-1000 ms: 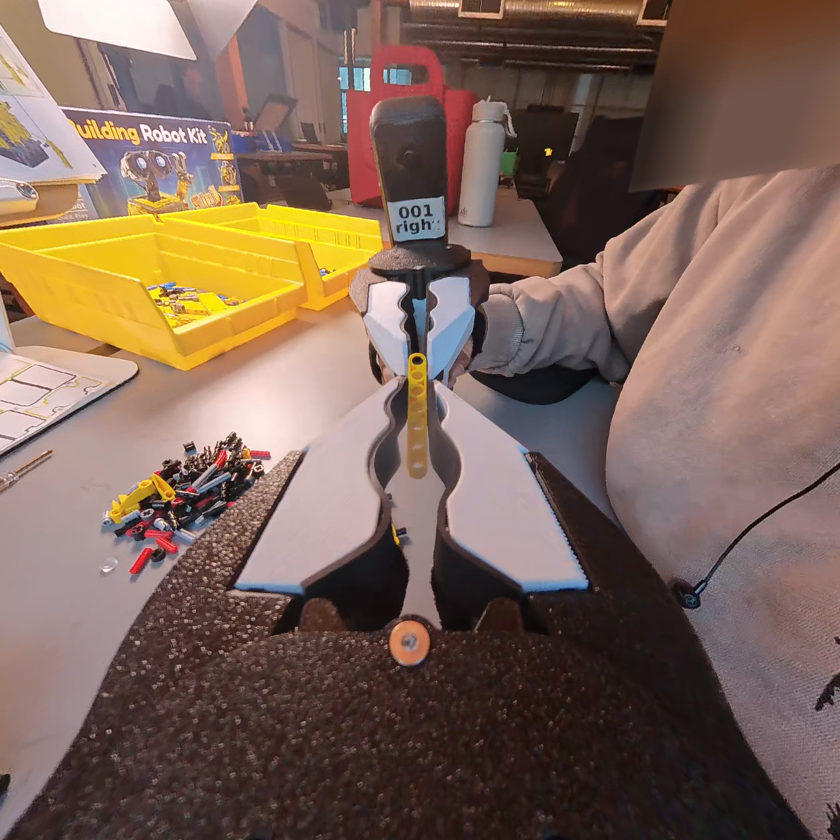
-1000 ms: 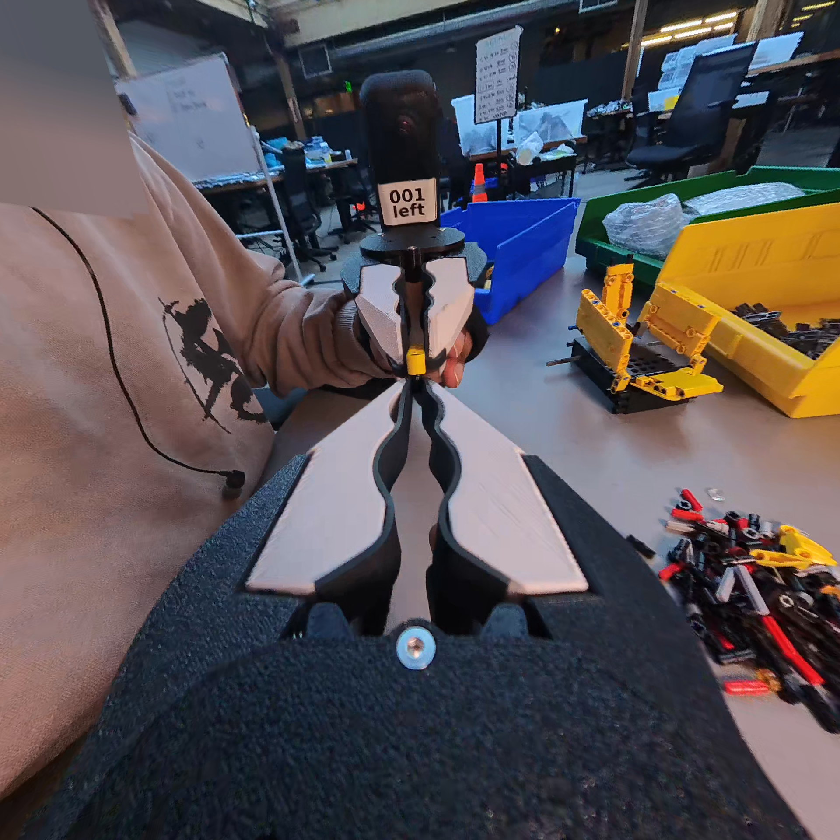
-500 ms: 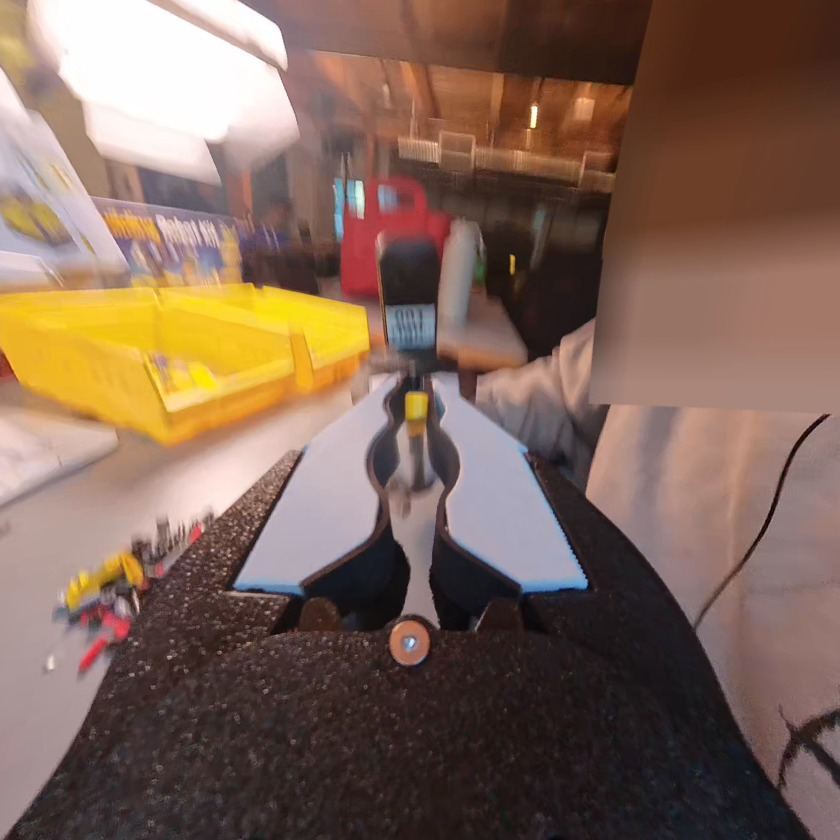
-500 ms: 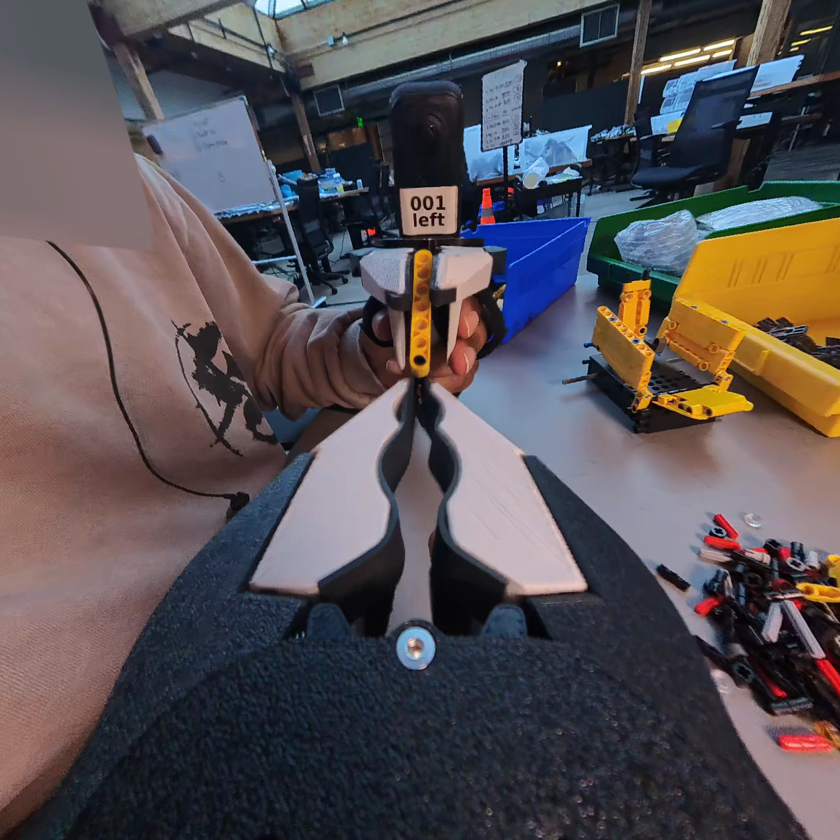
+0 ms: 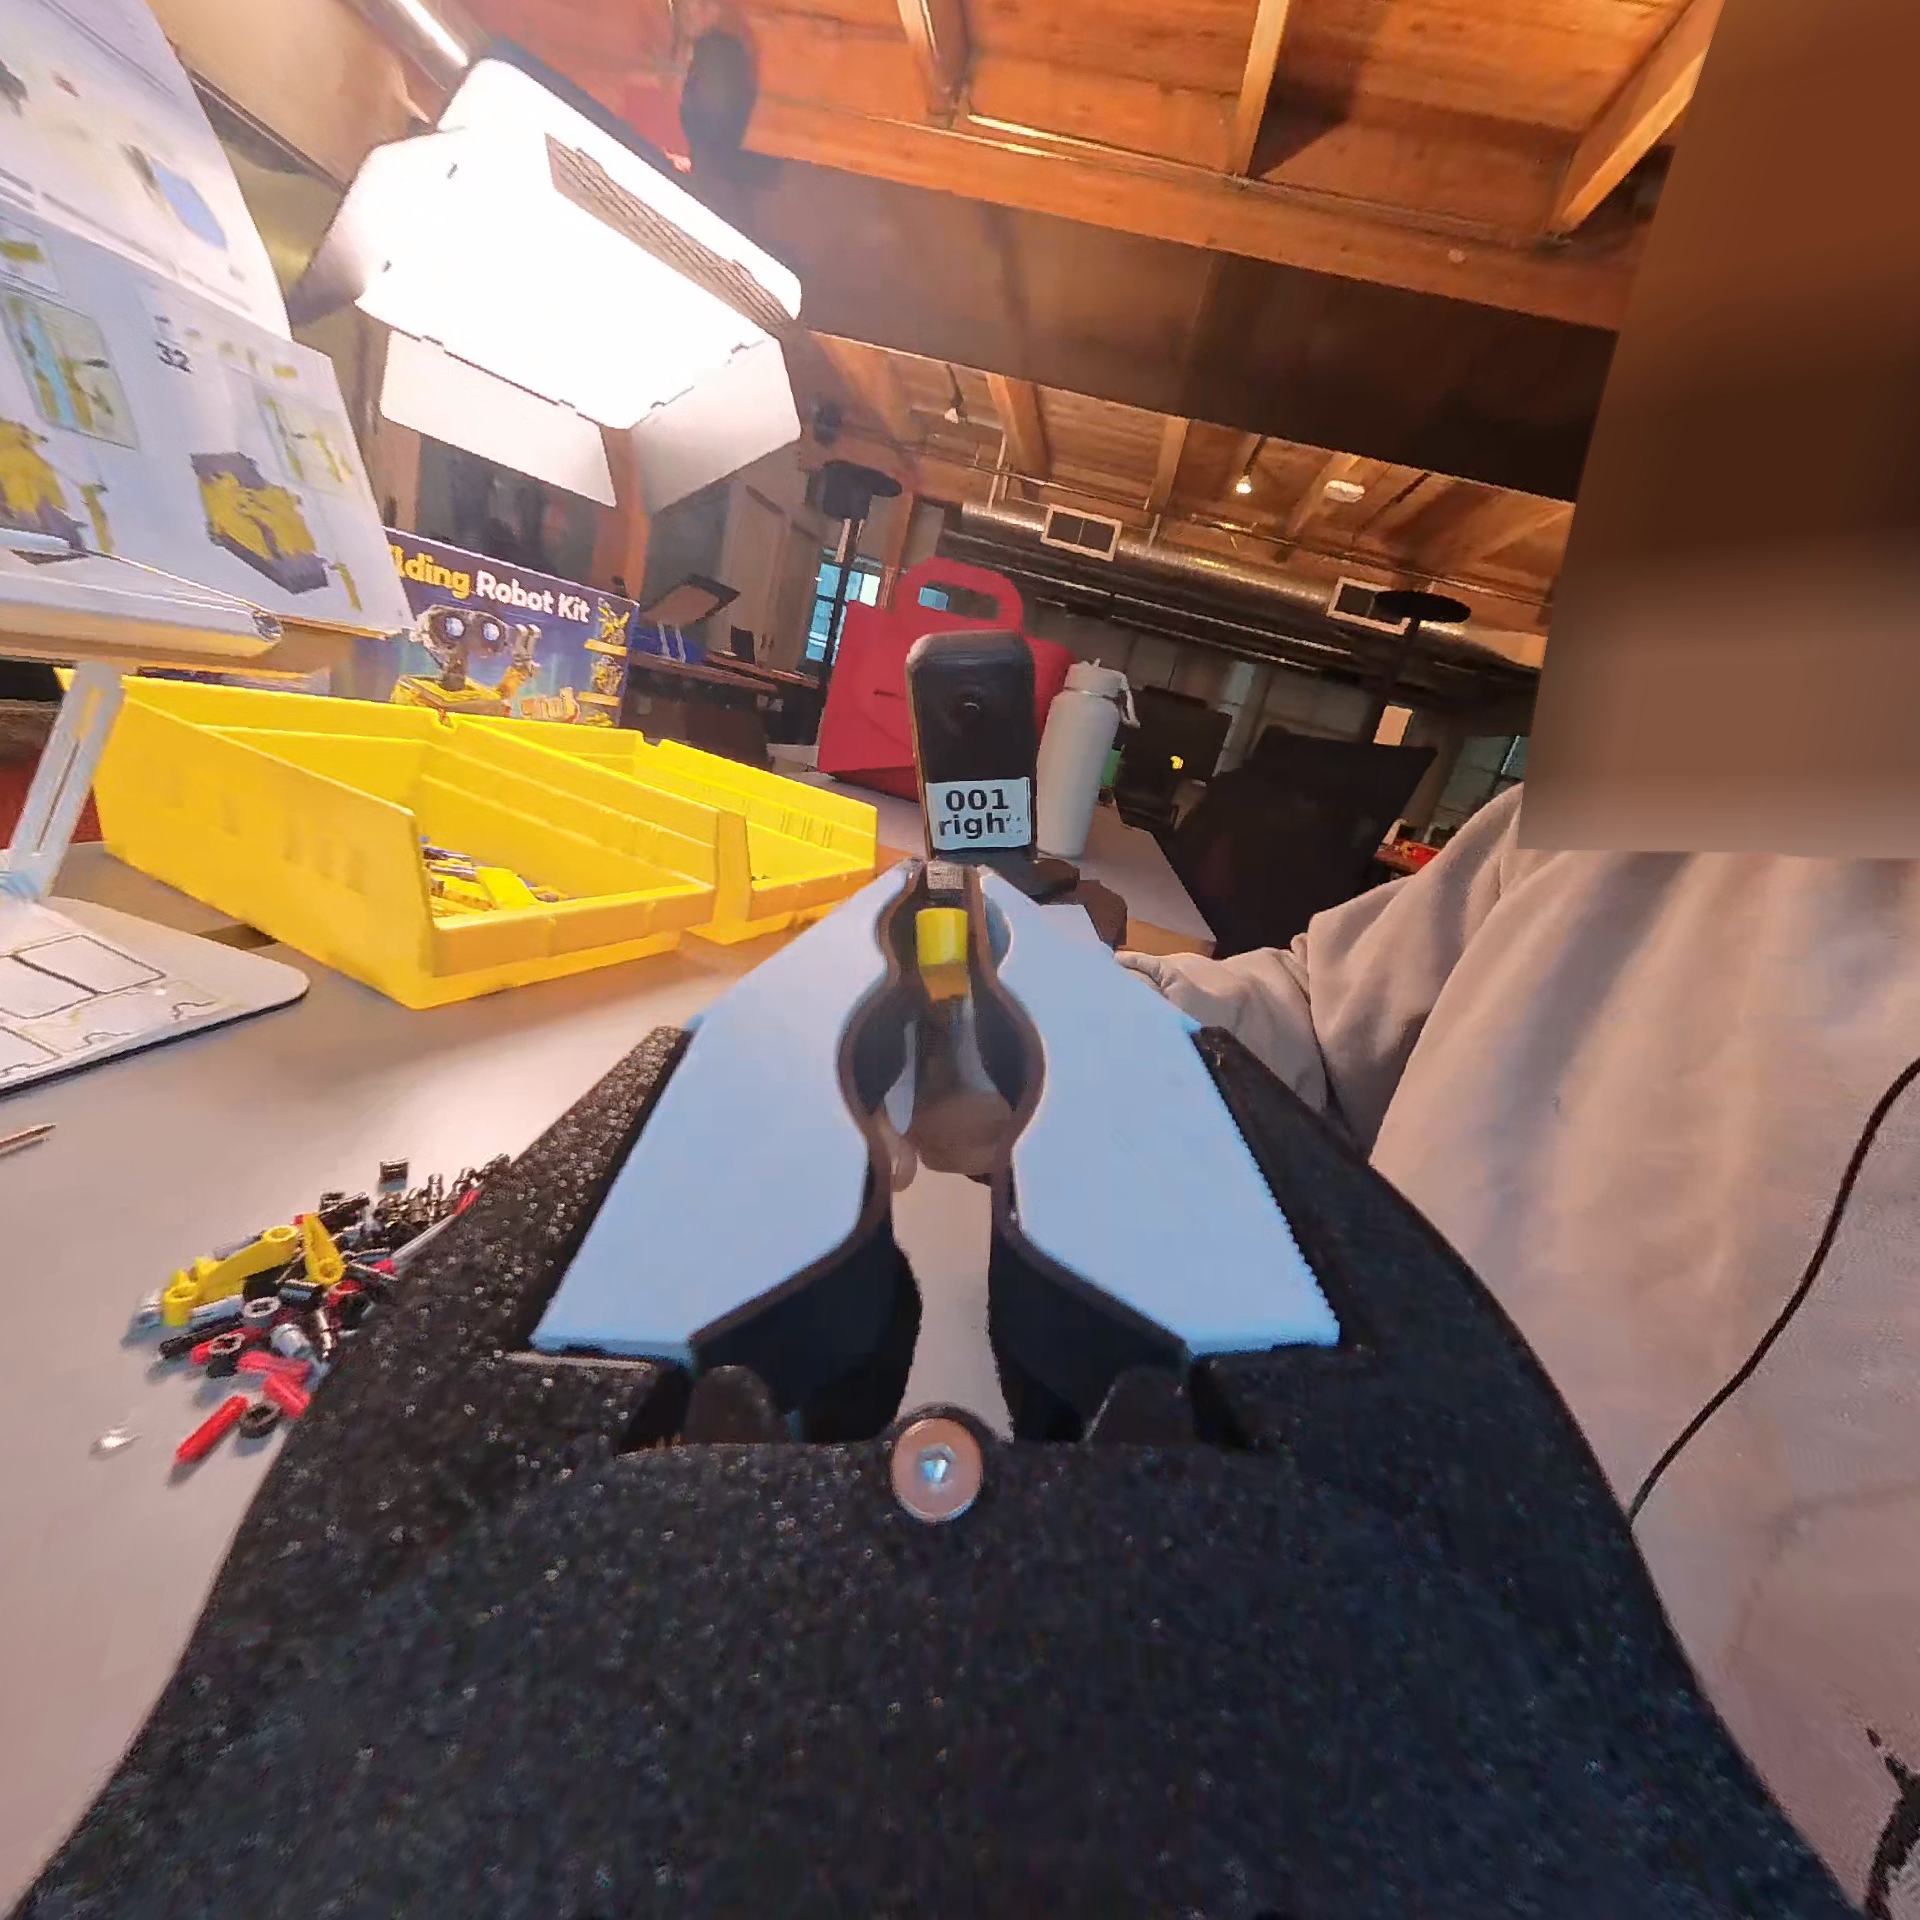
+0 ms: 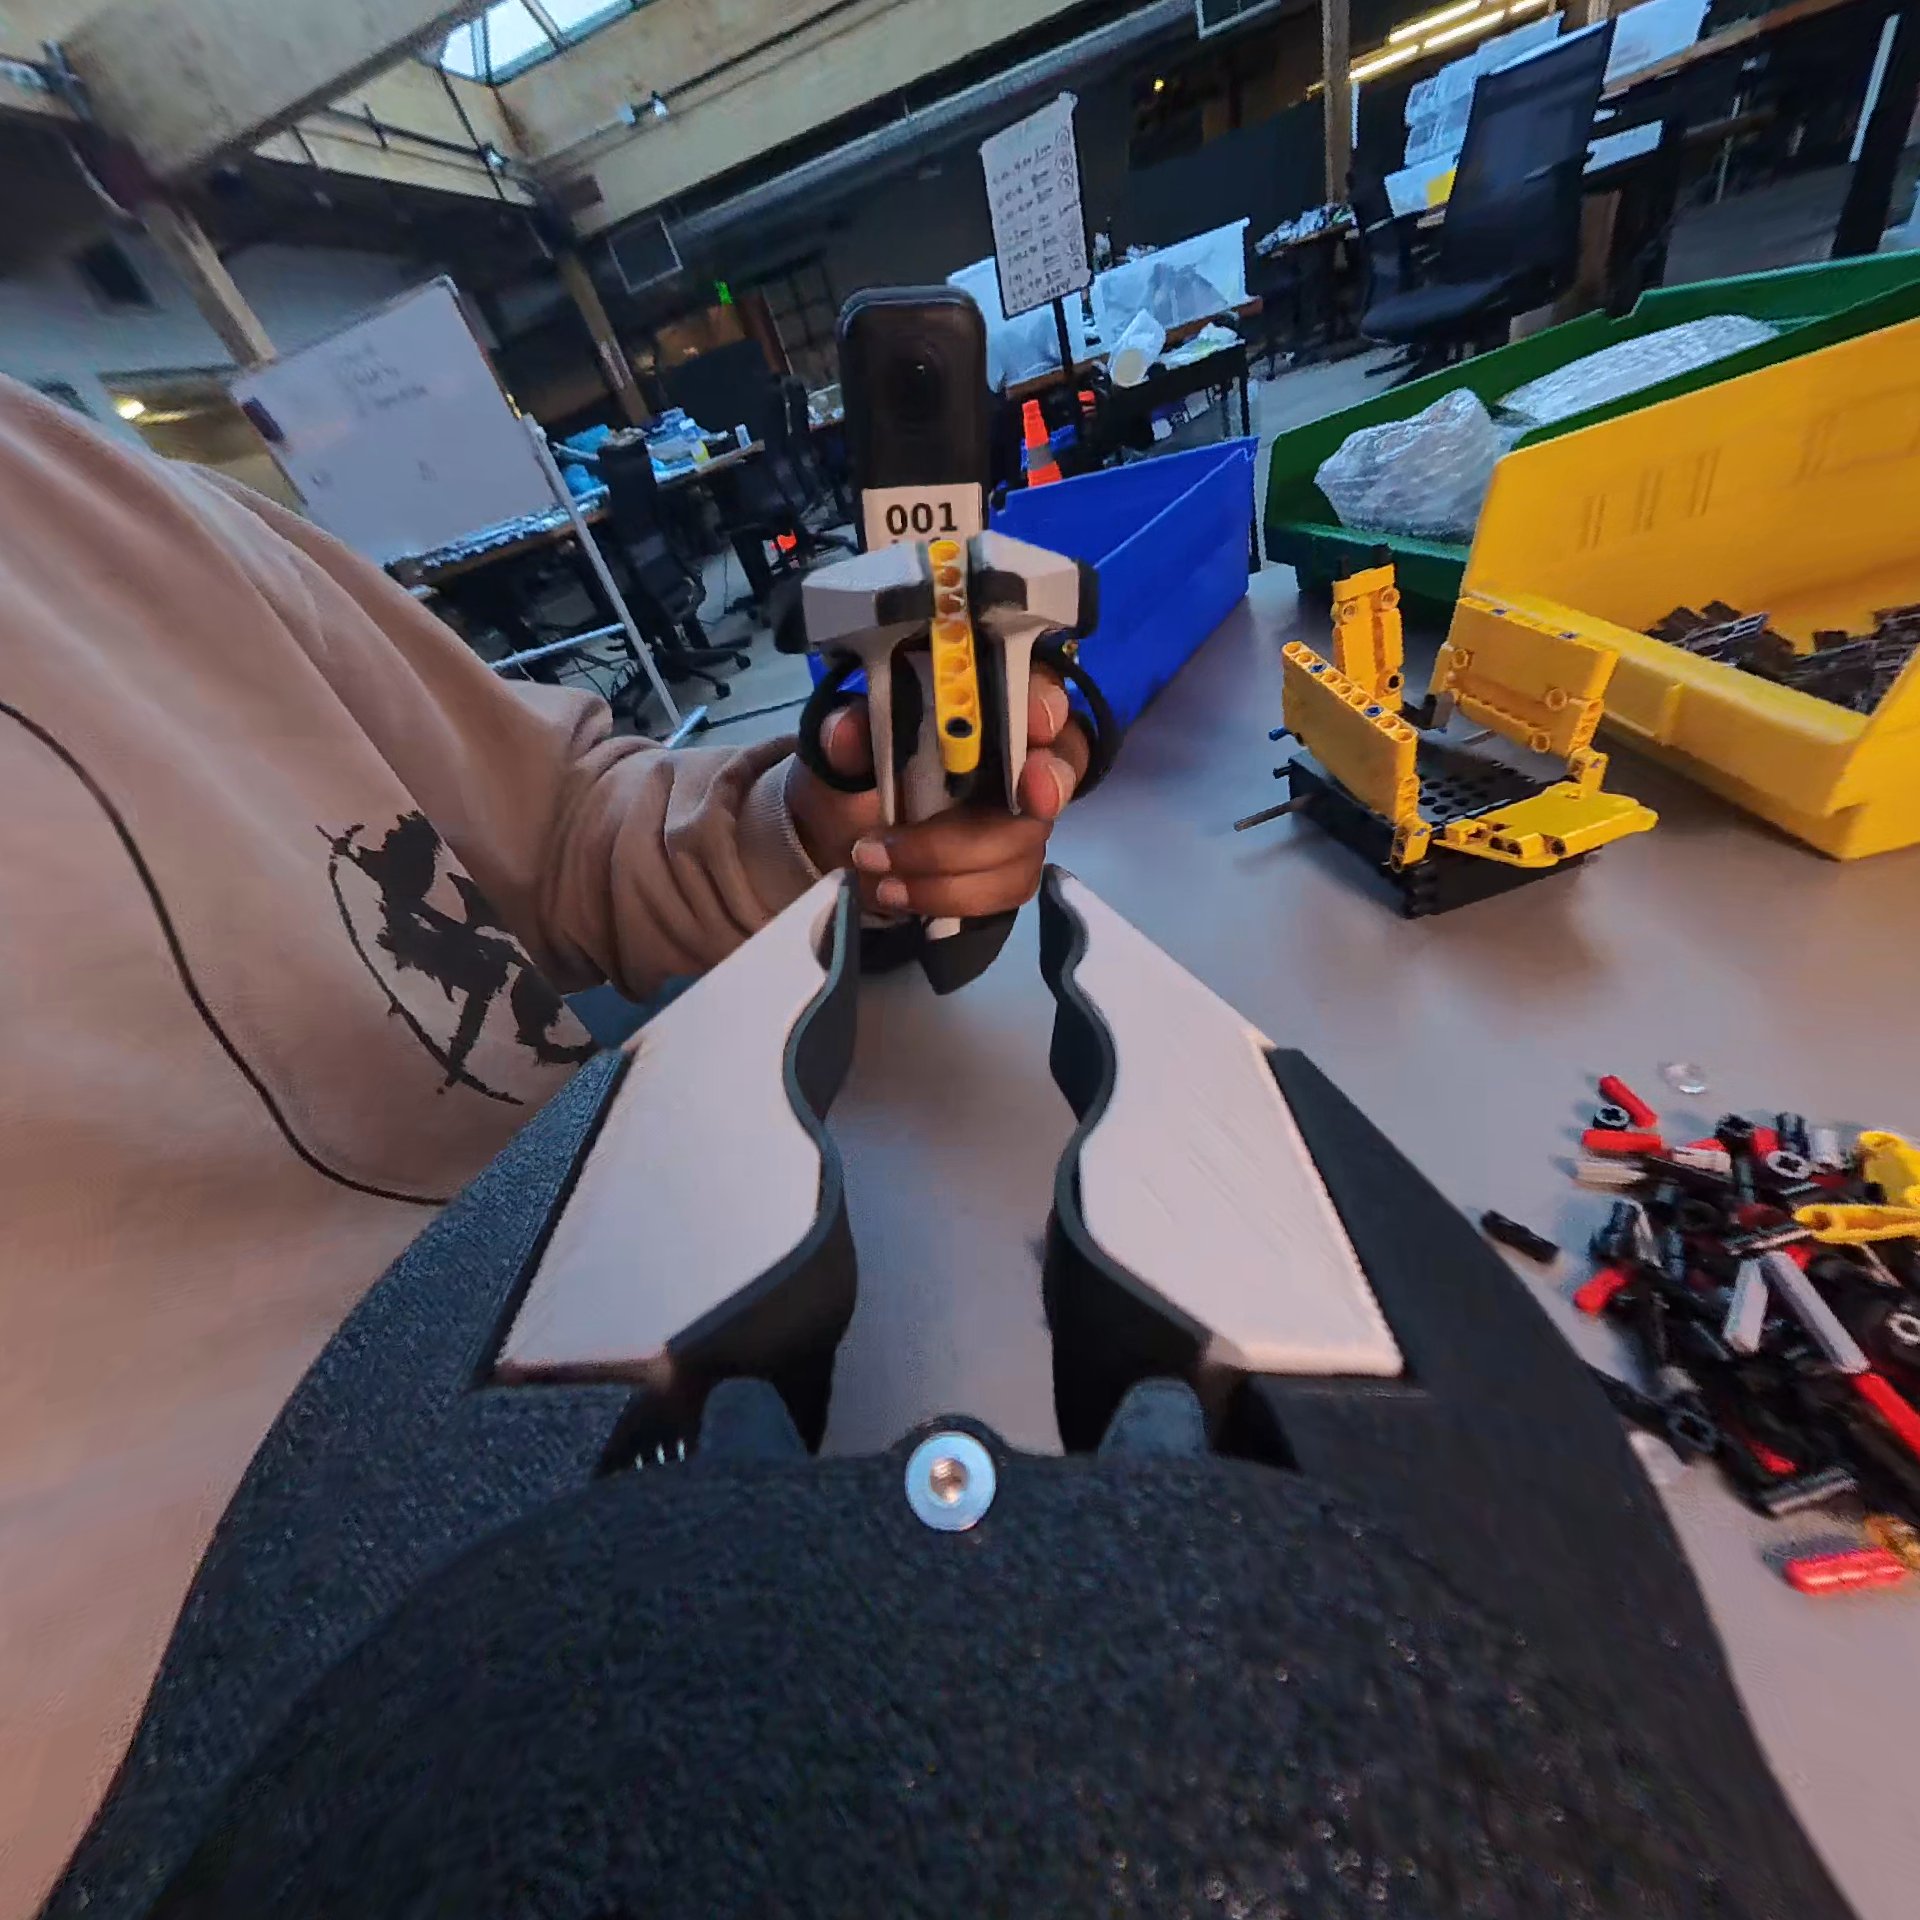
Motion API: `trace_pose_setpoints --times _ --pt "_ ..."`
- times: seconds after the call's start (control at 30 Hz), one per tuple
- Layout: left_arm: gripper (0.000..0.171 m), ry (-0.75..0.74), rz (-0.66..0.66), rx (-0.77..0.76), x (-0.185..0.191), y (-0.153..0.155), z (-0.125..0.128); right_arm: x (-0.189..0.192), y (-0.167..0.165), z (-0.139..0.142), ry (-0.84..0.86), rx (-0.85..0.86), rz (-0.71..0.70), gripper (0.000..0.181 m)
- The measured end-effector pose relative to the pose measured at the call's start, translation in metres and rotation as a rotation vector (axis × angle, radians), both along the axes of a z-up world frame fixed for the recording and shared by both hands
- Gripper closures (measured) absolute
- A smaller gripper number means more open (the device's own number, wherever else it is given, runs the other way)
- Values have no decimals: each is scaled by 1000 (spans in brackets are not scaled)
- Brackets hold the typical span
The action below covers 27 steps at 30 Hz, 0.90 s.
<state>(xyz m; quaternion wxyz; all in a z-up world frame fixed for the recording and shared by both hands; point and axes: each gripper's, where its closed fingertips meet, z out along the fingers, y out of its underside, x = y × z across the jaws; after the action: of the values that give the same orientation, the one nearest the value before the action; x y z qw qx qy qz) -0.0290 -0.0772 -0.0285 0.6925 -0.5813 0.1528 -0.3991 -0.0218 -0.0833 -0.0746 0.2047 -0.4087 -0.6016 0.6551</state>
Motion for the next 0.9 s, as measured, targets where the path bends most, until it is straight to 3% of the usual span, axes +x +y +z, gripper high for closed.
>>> trace_pose_setpoints --times 0.1,0.13,0.17,0.33,0.43,0.63,0.67,0.77,0.9 --pt "165 33 -26 -6 14 3 -6 -3 -6 1 12 -52 0 151" --pt "165 43 -26 -4 16 3 -8 0 -7 6 30 -59 11 171" --pt "166 47 -33 -5 16 2 -8 0 -3 7 33 -44 1 178" --pt "171 243 -40 -85 22 3 -37 14 14 9 39 148 -15 179" --pt "160 378 -49 -125 27 3 -54 15 16 -7 9 350 -51 178" --pt "160 489 1 -91 23 3 -56 15 10 -12 -11 380 -32 178" --pt "152 503 26 -71 21 3 -54 15 8 -12 -13 383 -27 178" --pt "151 559 17 -30 24 -2 -52 15 3 -17 -35 394 -10 178" --pt "163 598 -19 -49 30 -5 -60 15 -1 -21 -48 402 1 179"
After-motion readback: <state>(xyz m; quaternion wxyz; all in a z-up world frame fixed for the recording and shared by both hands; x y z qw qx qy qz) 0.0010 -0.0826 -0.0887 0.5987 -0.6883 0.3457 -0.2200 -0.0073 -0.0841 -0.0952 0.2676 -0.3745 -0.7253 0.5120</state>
